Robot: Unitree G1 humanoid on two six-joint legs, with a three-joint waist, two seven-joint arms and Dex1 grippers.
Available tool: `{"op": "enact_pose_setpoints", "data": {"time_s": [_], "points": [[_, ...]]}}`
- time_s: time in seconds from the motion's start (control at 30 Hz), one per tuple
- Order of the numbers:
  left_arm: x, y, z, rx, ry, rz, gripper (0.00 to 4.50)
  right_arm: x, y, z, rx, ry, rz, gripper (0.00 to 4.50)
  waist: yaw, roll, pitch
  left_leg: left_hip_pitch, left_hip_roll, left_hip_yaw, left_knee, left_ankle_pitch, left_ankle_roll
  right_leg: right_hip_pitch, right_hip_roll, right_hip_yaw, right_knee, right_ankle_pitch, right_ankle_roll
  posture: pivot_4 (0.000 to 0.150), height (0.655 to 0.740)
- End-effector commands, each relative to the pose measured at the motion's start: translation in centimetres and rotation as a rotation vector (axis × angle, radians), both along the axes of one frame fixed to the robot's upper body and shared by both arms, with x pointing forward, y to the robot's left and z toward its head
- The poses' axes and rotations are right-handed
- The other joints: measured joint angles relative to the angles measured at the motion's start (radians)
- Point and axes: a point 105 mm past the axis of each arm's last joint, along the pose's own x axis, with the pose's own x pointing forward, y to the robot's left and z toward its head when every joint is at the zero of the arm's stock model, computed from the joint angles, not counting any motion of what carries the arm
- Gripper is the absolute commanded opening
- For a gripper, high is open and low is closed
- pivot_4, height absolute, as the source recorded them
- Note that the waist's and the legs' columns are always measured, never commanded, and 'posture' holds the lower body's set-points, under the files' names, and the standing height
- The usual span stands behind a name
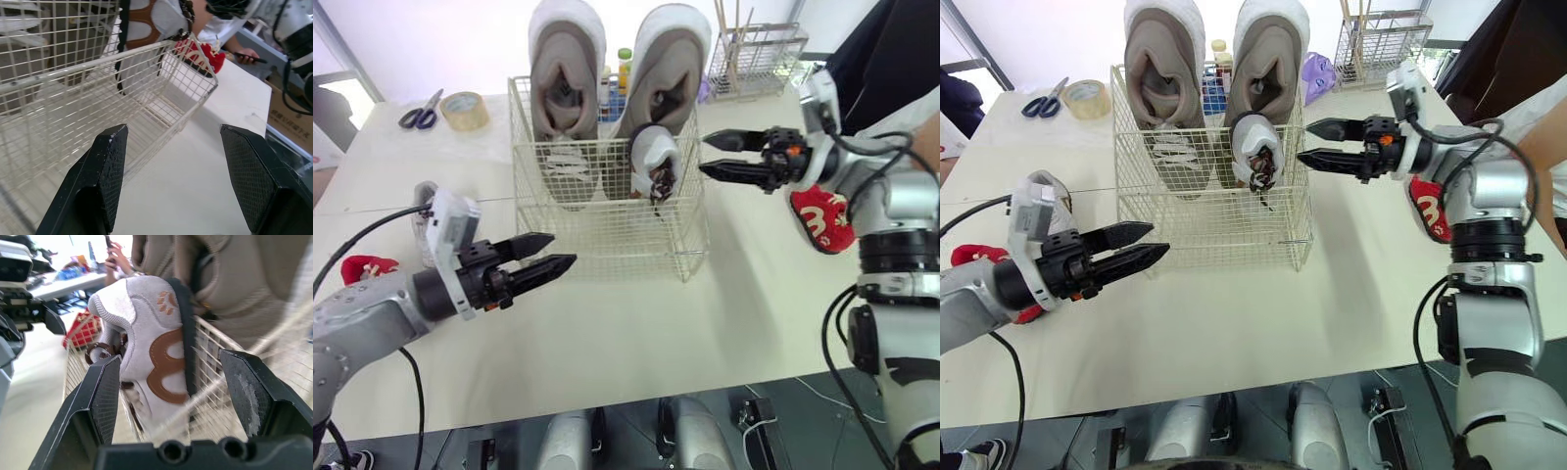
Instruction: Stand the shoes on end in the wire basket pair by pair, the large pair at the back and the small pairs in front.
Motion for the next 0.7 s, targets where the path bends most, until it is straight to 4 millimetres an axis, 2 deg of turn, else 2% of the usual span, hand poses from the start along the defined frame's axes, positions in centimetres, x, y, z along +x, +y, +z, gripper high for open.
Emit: {"op": "enact_pose_setpoints", "data": {"time_s": [0.03, 0.1, 0.13, 0.17, 0.23, 0.3, 0.37, 0.43, 0.47, 0.57, 0.63, 0.7], "points": [[-0.7, 1.9, 3.6, -0.080, -0.079, 0.050, 4.40, -1.5, -2.4, 3.1, -0.005, -0.098, -0.089, 4.50, 0.000, 0.000, 0.000, 0.000, 0.000, 0.000, 0.000, 0.000, 0.000, 0.000, 0.000, 0.000, 0.000, 0.000, 0.000, 0.150, 0.7400], [0.4, 5.0, 5.5, -0.089, -0.144, 0.219, 4.46, -2.0, -3.6, 5.7, 0.068, -0.142, -0.154, 4.50, -0.001, 0.000, 0.000, 0.000, 0.000, 0.000, 0.000, 0.000, 0.000, 0.000, 0.000, 0.000, 0.000, 0.000, 0.000, 0.150, 0.7400], [1.3, 7.3, 6.2, -0.080, -0.163, 0.345, 4.46, -2.6, -3.7, 7.5, 0.125, -0.159, -0.160, 4.50, -0.003, 0.000, 0.000, 0.001, 0.000, 0.000, 0.000, 0.000, 0.000, 0.000, 0.000, 0.000, 0.001, 0.000, 0.000, 0.150, 0.7400], [1.9, 9.5, 6.6, -0.069, -0.169, 0.451, 4.46, -3.2, -3.5, 8.8, 0.157, -0.163, -0.153, 4.50, -0.005, 0.001, 0.000, 0.001, 0.000, 0.001, 0.000, 0.000, 0.000, 0.000, 0.000, 0.000, 0.002, 0.000, 0.000, 0.150, 0.7400], [3.2, 14.3, 7.0, -0.029, -0.159, 0.681, 4.46, -6.1, -1.1, 10.5, 0.180, -0.132, 0.020, 4.50, -0.008, 0.004, 0.001, 0.002, 0.000, 0.002, 0.000, 0.001, -0.001, -0.001, 0.000, 0.001, 0.004, 0.000, 0.000, 0.150, 0.7400], [4.2, 18.7, 6.8, -0.011, -0.126, 0.843, 4.46, -9.2, 1.7, 10.7, 0.157, -0.096, 0.226, 4.50, -0.007, 0.004, 0.001, 0.002, 0.001, 0.002, -0.001, 0.001, -0.002, -0.003, 0.001, 0.001, 0.007, -0.001, -0.002, 0.150, 0.7400], [4.9, 21.6, 6.5, -0.018, -0.098, 0.928, 4.46, -11.0, 3.6, 9.9, 0.111, -0.062, 0.347, 4.50, -0.005, 0.002, 0.000, 0.002, 0.002, 0.001, -0.002, 0.001, -0.002, -0.004, 0.003, 0.001, 0.008, -0.002, -0.003, 0.150, 0.7400], [6.0, 25.0, 5.2, -0.012, -0.058, 0.987, 4.46, -12.4, 5.7, 7.8, 0.025, -0.014, 0.463, 4.50, -0.001, -0.002, -0.002, 0.001, 0.002, 0.002, -0.001, 0.001, -0.002, -0.004, 0.002, 0.001, 0.008, -0.002, -0.003, 0.150, 0.7400], [6.6, 26.4, 3.9, -0.007, -0.011, 1.006, 4.46, -12.8, 6.4, 6.6, -0.023, 0.000, 0.495, 4.50, 0.002, -0.004, -0.003, 0.002, 0.002, 0.004, -0.001, 0.001, -0.002, -0.003, 0.002, 0.001, 0.008, -0.002, -0.003, 0.150, 0.7400], [8.2, 27.7, 0.7, 0.016, 0.109, 0.984, 4.46, -12.6, 7.4, 4.0, -0.114, 0.019, 0.502, 4.50, 0.013, -0.007, -0.005, 0.001, 0.000, 0.007, 0.000, 0.001, -0.001, -0.003, 0.001, 0.000, 0.008, -0.001, -0.002, 0.150, 0.7400], [9.1, 27.3, -1.0, 0.007, 0.175, 0.920, 4.46, -12.1, 7.7, 2.5, -0.175, 0.007, 0.471, 4.50, 0.024, -0.010, -0.006, 0.000, -0.001, 0.008, 0.001, 0.000, 0.000, -0.003, 0.000, 0.001, 0.008, -0.001, -0.002, 0.150, 0.7400], [9.8, 26.9, -1.9, 0.000, 0.212, 0.878, 4.46, -12.0, 7.8, 1.8, -0.204, -0.001, 0.465, 4.50, 0.025, -0.015, -0.007, -0.001, -0.001, 0.008, 0.001, 0.000, 0.001, -0.004, 0.000, 0.000, 0.009, -0.001, -0.001, 0.150, 0.7400]]}}
